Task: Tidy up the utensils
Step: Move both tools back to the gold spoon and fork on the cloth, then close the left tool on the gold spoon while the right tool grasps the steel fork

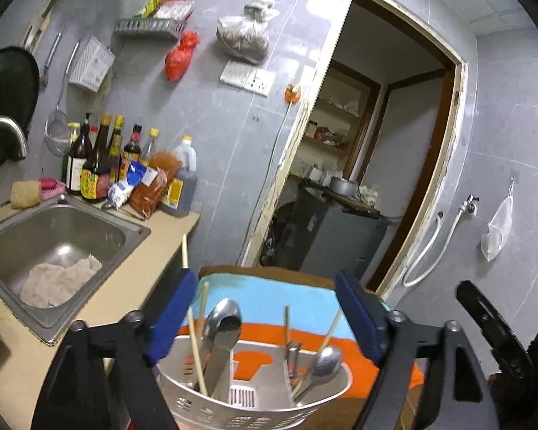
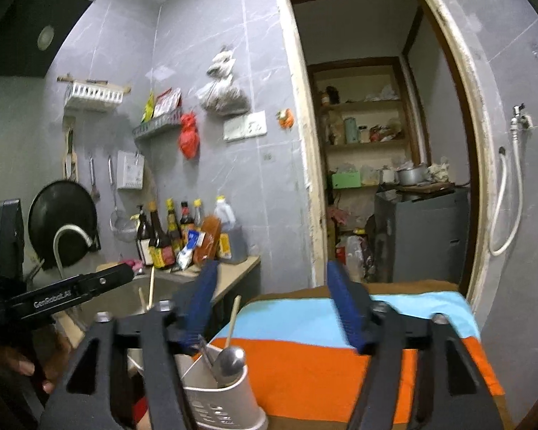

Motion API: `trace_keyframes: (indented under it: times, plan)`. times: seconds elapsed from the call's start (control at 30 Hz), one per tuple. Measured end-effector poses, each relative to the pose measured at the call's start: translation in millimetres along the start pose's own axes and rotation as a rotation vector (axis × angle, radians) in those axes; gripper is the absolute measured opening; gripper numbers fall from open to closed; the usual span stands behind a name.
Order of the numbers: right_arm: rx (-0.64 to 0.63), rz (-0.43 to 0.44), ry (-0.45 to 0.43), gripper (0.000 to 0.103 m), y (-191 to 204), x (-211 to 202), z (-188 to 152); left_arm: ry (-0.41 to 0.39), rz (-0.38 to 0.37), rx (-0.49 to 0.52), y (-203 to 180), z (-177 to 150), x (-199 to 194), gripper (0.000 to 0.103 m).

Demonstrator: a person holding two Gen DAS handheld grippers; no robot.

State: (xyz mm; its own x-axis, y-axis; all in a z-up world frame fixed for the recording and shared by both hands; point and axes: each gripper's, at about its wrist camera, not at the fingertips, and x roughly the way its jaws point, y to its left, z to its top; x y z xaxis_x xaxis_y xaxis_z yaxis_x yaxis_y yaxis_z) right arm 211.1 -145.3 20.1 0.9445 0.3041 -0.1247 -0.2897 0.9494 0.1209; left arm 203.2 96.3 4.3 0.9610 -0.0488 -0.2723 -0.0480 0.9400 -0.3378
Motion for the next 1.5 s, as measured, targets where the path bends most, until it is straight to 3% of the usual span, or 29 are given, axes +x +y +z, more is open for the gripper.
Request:
trace_keyframes:
  times: [0.17, 0.43, 0.83, 1.1, 1.3, 1.37, 1.5]
  plan:
    - [-0.003, -0.043, -0.029, 0.089, -20.5, -24.9, 15.3, -0.036, 0.019, 0.033, -30.4, 1.7, -11.9, 0.098]
    - [-0.016, -0.11, -0.008, 0.094, -60.8, -53.8, 19.9, -0.039, 0.017, 0.12, -82.8, -15.7, -17.0, 0.102]
    - [0.019, -0.218, 0.157, 0.094, -155.8, -68.3, -19.0, 0.129, -0.079, 0.188, -158.7, -81.0, 10.2, 0.102]
    - [0.127, -0.147, 0.324, 0.094, -216.1, -46.2, -63.3, 0.285, -0.114, 0.203, -178.6, -124.8, 48.4, 0.102]
    - [0.178, -0.104, 0.425, 0.093, -245.6, -20.5, -104.1, 0.424, -0.149, 0.205, -181.7, -161.6, 79.1, 0.102]
    - [0.194, -0.083, 0.466, 0.084, -251.6, -8.8, -117.3, 0.471, -0.161, 0.216, -184.6, -173.5, 88.8, 0.1]
    - [0.222, -0.042, 0.529, 0.066, -258.8, 12.7, -140.2, 0.566, -0.204, 0.226, -191.6, -193.0, 110.2, 0.081]
